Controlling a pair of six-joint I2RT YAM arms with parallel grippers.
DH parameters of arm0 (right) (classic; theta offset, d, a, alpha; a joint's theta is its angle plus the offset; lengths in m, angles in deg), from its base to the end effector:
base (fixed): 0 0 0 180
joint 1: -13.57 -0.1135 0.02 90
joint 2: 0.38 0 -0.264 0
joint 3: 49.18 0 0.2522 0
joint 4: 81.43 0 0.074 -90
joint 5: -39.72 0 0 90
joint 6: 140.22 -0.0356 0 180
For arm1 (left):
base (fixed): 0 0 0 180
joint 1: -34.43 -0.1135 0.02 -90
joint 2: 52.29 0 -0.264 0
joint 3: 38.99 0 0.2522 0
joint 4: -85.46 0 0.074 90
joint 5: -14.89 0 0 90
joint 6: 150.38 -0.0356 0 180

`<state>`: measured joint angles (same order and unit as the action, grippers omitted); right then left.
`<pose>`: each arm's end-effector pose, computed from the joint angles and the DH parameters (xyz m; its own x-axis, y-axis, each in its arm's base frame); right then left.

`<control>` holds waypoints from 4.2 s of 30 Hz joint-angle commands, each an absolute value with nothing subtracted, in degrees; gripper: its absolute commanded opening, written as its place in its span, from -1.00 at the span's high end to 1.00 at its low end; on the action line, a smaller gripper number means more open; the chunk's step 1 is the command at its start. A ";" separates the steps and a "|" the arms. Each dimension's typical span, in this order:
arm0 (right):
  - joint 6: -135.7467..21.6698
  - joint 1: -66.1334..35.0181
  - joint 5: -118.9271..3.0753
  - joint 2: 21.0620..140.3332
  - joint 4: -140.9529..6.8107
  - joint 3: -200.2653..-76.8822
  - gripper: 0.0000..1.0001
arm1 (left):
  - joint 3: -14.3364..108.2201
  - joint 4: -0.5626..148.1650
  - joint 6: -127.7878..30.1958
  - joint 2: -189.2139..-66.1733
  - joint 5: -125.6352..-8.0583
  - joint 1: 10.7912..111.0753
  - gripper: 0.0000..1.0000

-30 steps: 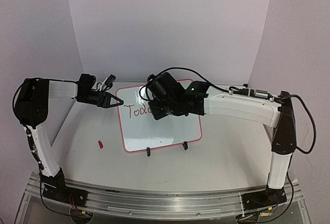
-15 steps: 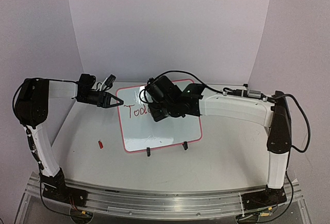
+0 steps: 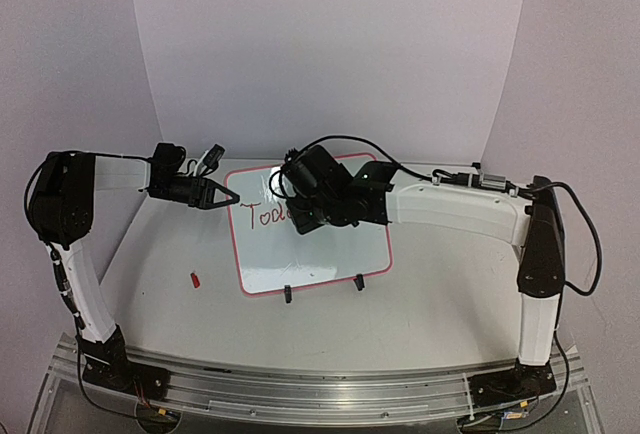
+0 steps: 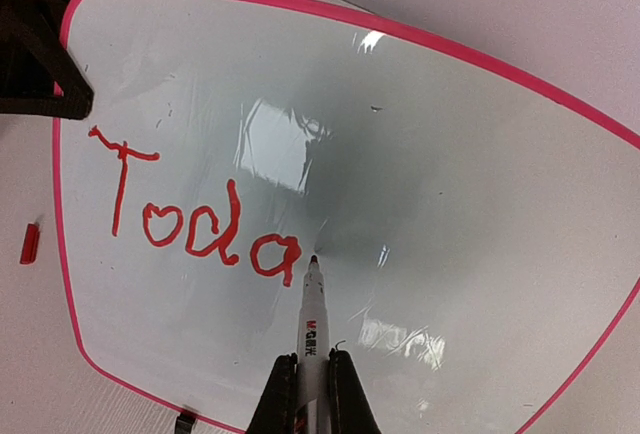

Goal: Write a sentence on the whiteboard
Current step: Write on the whiteboard with the whiteboard.

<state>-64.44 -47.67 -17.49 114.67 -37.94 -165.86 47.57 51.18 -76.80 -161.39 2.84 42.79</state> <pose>0.2388 0.3951 0.2905 -0.4446 -0.3809 -0.8107 -0.4474 0.8785 -0.1674 0.3747 -0.0903 0.1981 -0.6360 0.1531 -0.7563 0.7711 0.0891 -0.6304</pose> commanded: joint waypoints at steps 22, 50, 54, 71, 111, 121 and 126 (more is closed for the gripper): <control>-64.86 -46.38 -15.10 116.48 -39.45 -168.44 1.00 | 47.98 49.64 -82.94 -162.58 -2.05 44.49 1.00; -67.26 -46.30 -16.85 113.21 -37.91 -162.15 1.00 | 48.25 49.64 -82.61 -162.94 -2.03 44.56 1.00; -67.68 -46.33 -17.29 113.13 -37.35 -161.80 1.00 | 48.24 49.65 -82.65 -162.87 -2.04 44.60 1.00; -66.09 -46.29 -13.46 113.03 -36.64 -162.70 1.00 | 48.40 49.38 -82.96 -163.00 -2.02 44.57 1.00; -66.37 -45.86 -15.37 113.81 -36.28 -162.91 1.00 | 48.34 49.27 -83.14 -163.23 -1.50 44.88 1.00; -67.65 -45.88 -15.70 113.28 -34.33 -161.30 1.00 | 48.34 49.30 -83.14 -163.31 -1.54 44.96 1.00; -68.45 -45.89 -16.65 113.17 -33.74 -160.67 1.00 | 48.41 49.29 -83.15 -163.46 -1.41 44.93 1.00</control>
<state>-66.90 -46.61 -15.42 113.50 -36.56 -162.21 47.87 50.49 -76.93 -161.56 2.78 42.84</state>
